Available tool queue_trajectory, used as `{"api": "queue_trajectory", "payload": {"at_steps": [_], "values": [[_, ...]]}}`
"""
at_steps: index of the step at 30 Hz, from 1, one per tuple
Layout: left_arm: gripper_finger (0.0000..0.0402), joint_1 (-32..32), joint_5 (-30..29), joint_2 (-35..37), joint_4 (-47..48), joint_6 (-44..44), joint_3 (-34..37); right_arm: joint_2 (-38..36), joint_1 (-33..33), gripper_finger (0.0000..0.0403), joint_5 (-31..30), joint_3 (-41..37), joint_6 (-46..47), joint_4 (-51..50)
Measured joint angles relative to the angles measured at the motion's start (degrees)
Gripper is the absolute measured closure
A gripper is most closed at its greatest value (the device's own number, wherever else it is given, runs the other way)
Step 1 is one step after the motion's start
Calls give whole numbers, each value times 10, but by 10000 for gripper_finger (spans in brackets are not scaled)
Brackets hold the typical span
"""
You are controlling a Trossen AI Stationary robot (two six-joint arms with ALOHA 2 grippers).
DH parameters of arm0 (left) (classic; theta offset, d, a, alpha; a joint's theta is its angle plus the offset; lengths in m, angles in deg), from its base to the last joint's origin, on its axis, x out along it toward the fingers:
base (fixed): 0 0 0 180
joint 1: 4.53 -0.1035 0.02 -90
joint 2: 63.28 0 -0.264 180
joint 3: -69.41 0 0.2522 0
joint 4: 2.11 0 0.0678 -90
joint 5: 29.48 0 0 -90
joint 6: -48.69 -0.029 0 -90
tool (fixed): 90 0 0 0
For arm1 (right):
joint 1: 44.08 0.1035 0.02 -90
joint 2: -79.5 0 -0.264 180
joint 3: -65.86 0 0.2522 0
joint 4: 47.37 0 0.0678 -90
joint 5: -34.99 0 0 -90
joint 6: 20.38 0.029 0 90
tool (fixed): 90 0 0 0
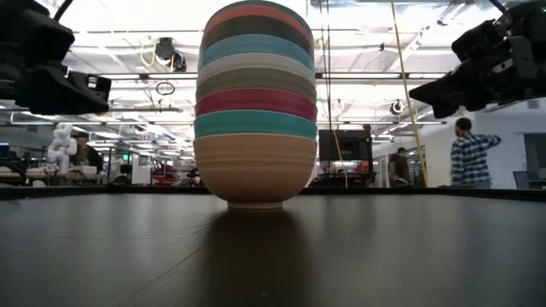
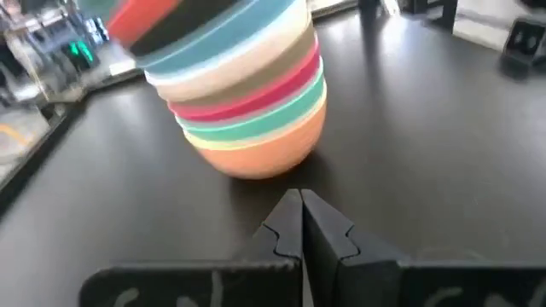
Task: Nest bowls inside each other
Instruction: Return to Home Position
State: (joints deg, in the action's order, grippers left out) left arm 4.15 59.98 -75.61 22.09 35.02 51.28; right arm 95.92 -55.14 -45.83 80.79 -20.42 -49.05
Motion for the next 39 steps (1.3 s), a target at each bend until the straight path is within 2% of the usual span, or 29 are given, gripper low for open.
{"api": "queue_trajectory", "payload": {"at_steps": [4,6,9,12,17,21,25,27,31,34,39], "values": [[401,-14,23,0,-15,-22,4,0,-1,403,5,-1,-5,0],[401,-24,40,0,-16,-23,5,0,-4,403,38,-1,-7,0],[400,-45,90,0,-27,-16,5,2,-6,403,75,-1,8,8],[401,-68,134,0,-53,-17,5,2,-7,403,77,-2,13,29],[399,-119,120,0,-50,-29,5,2,-21,403,12,-2,26,83],[400,-165,127,0,-42,-44,8,3,-47,403,-45,-3,8,84],[397,-217,151,0,-47,-52,10,5,-90,403,-40,-3,-13,45],[399,-243,176,0,-50,-55,10,14,-117,403,-20,-3,-5,39],[396,-297,200,-7,-54,-44,10,37,-173,403,79,-3,2,42],[398,-327,258,-20,-72,-50,10,54,-203,403,113,-3,-15,51],[396,-378,275,-47,-93,-58,10,92,-237,403,165,-3,-18,107]]}}
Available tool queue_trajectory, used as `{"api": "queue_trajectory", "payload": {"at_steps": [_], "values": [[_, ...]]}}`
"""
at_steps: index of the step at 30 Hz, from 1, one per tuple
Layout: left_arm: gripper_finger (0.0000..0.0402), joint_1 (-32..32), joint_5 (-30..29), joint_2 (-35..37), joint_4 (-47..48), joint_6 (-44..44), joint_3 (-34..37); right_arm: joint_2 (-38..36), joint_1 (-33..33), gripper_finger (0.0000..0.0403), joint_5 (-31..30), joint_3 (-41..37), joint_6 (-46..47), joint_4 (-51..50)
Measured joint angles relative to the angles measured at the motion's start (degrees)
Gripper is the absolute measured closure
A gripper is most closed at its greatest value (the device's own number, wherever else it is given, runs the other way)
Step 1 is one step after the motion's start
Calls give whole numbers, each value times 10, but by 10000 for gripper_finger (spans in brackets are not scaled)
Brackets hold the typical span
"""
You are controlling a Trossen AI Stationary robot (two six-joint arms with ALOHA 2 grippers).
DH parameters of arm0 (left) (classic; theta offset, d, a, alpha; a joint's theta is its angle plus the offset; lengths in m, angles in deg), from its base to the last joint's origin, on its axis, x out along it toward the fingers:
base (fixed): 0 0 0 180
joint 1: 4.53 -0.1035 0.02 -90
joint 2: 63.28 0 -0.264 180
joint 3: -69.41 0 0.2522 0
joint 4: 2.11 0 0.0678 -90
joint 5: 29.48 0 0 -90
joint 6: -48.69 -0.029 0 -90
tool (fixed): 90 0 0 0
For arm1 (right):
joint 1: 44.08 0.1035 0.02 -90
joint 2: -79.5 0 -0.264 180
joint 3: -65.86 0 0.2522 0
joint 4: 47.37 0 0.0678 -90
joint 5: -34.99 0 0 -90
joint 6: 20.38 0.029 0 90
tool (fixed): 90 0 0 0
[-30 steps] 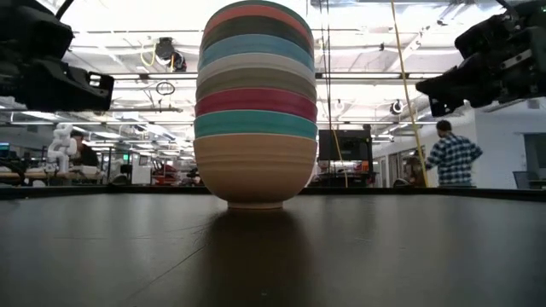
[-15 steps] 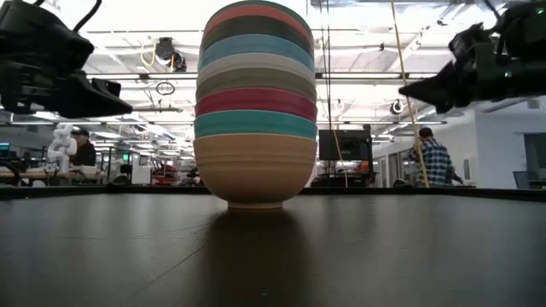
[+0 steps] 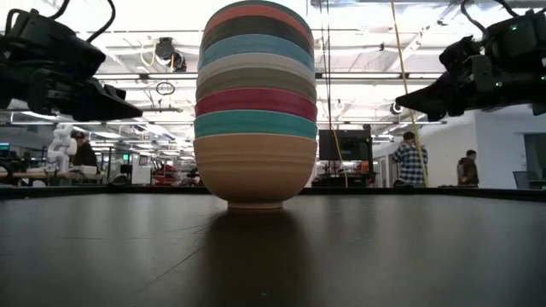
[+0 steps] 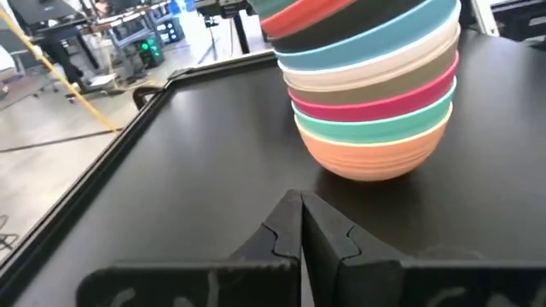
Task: Nest bowls inside each other
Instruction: Return to Home Position
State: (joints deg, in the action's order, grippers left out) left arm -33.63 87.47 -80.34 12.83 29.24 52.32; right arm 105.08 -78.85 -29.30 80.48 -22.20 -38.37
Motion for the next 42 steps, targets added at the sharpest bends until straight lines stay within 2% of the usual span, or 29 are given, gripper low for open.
{"api": "queue_trajectory", "payload": {"at_steps": [3,9,15,19,22,28,32,37,39,42], "values": [[399,-27,38,-18,-12,-15,0,21,-7,403,1,0,-3,16],[394,-68,51,-48,-39,-7,0,59,-13,403,0,0,1,41],[397,-73,165,-55,-44,-8,0,76,-7,403,3,0,6,58],[399,-71,221,-55,-45,-12,0,87,5,403,48,0,-9,58],[398,-68,220,-57,-45,-8,0,95,27,403,61,-1,-2,58],[399,-24,179,-86,-51,-12,0,115,108,403,58,-1,3,82],[400,10,164,-103,-66,-11,0,126,146,403,41,-1,6,170],[400,36,161,-107,-65,-13,-5,123,154,403,41,1,46,293],[400,42,161,-107,-57,-21,-11,116,145,403,42,13,41,269],[401,47,160,-106,-36,-31,-21,109,125,403,43,40,20,140]]}}
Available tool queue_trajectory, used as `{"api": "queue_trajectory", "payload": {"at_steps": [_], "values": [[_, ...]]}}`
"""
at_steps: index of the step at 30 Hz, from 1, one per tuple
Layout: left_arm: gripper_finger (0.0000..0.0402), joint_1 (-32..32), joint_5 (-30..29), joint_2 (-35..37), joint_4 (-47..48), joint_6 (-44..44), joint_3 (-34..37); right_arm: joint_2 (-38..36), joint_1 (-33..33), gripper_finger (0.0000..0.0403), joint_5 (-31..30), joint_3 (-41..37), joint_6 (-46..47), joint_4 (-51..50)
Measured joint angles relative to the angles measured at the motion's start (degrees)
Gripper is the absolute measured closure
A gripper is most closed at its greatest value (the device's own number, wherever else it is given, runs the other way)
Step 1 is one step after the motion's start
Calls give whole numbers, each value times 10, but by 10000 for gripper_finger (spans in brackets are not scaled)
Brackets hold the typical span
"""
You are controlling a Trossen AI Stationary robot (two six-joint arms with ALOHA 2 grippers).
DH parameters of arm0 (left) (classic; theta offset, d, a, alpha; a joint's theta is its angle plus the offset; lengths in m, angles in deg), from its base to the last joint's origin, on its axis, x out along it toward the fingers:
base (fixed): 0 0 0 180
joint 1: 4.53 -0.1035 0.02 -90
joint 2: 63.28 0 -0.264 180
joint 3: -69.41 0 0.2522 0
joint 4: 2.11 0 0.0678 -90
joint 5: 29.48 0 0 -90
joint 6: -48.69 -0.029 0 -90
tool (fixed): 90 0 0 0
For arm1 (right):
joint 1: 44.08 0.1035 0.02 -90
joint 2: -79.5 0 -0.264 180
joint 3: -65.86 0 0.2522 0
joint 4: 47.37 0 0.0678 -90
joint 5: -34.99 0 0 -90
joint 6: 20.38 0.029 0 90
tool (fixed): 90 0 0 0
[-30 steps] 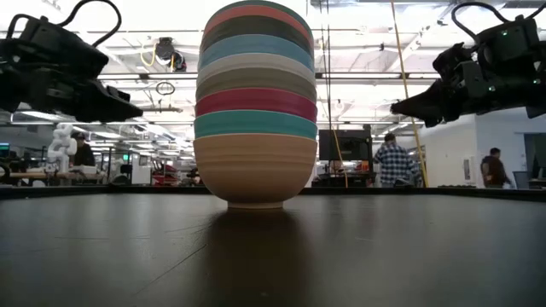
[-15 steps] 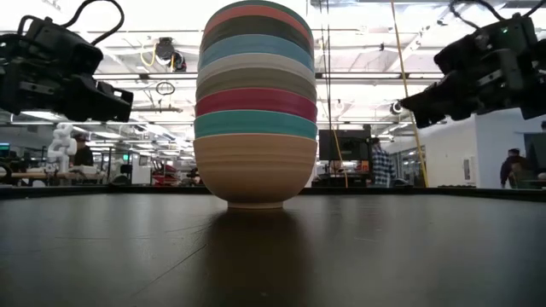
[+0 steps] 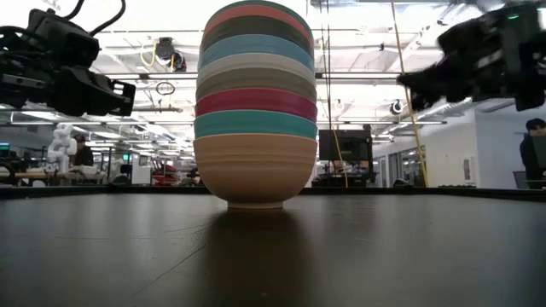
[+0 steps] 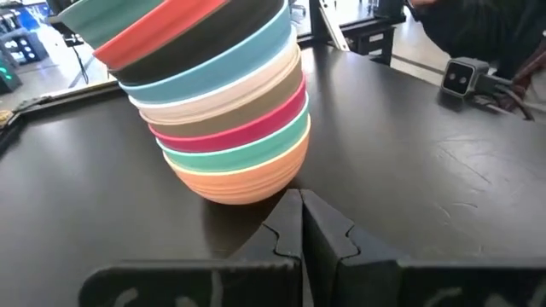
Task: Nest bowls inside each other
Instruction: Return to Home Position
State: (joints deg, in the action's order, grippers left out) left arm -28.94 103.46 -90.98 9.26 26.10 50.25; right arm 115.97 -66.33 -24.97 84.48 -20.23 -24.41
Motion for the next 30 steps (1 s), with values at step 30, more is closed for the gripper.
{"api": "queue_trajectory", "payload": {"at_steps": [30], "values": [[401,36,27,4,-19,-24,-3,-361,49,403,73,-39,-97,-242]]}}
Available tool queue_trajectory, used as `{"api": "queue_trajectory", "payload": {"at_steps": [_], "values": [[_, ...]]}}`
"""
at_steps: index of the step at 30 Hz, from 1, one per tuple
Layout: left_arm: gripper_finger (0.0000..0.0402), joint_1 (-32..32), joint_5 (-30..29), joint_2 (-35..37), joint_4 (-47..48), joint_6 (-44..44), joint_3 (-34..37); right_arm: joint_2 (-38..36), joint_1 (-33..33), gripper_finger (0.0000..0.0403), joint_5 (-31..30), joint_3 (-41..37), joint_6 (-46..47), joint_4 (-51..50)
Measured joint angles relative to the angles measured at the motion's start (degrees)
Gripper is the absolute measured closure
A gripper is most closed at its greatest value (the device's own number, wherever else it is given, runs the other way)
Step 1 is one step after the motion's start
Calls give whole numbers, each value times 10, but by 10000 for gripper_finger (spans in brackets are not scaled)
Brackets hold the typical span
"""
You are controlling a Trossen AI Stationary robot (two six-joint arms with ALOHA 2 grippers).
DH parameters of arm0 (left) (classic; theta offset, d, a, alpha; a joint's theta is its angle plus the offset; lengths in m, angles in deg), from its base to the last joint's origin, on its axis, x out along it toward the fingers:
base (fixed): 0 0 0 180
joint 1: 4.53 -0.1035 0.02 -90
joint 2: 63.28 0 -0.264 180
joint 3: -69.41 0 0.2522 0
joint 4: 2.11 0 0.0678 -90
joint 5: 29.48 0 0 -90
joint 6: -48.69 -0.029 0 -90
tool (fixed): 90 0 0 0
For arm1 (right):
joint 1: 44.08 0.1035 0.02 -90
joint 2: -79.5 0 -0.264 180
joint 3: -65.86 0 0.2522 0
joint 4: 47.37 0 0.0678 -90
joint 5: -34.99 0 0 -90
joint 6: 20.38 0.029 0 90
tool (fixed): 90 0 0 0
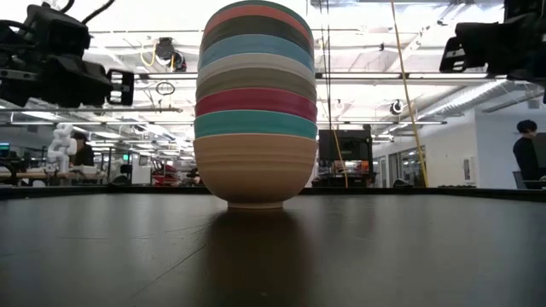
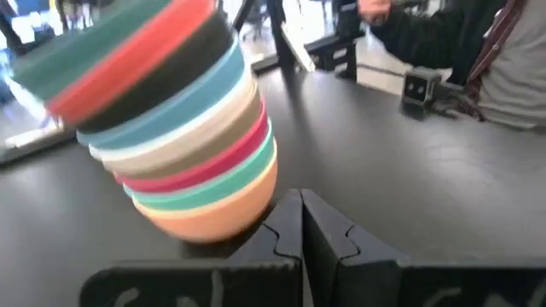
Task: Nest bowls inside each other
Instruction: Return to Home Position
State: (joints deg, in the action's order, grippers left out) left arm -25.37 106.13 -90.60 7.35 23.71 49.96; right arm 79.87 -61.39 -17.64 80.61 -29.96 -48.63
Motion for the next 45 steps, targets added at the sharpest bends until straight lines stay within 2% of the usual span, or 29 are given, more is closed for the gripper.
{"api": "queue_trajectory", "payload": {"at_steps": [4,7,15,21,24,32,37,45], "values": [[401,0,3,5,-35,-11,0,0,3,403,-8,0,10,-8],[401,0,-32,18,-33,-28,0,0,4,403,-29,-1,19,-12],[401,10,-31,141,43,-38,-2,0,4,403,-31,-1,31,-9],[401,39,-31,244,179,-22,-44,0,4,403,-50,-1,41,7],[401,56,-31,269,175,-19,-53,0,4,403,-62,-1,51,14],[401,85,-56,272,132,13,-52,0,4,403,-59,-2,99,48],[399,86,-56,270,130,11,-52,0,4,403,-16,-2,87,29],[397,86,-56,270,135,-15,-52,0,4,403,-13,-2,80,7]]}}
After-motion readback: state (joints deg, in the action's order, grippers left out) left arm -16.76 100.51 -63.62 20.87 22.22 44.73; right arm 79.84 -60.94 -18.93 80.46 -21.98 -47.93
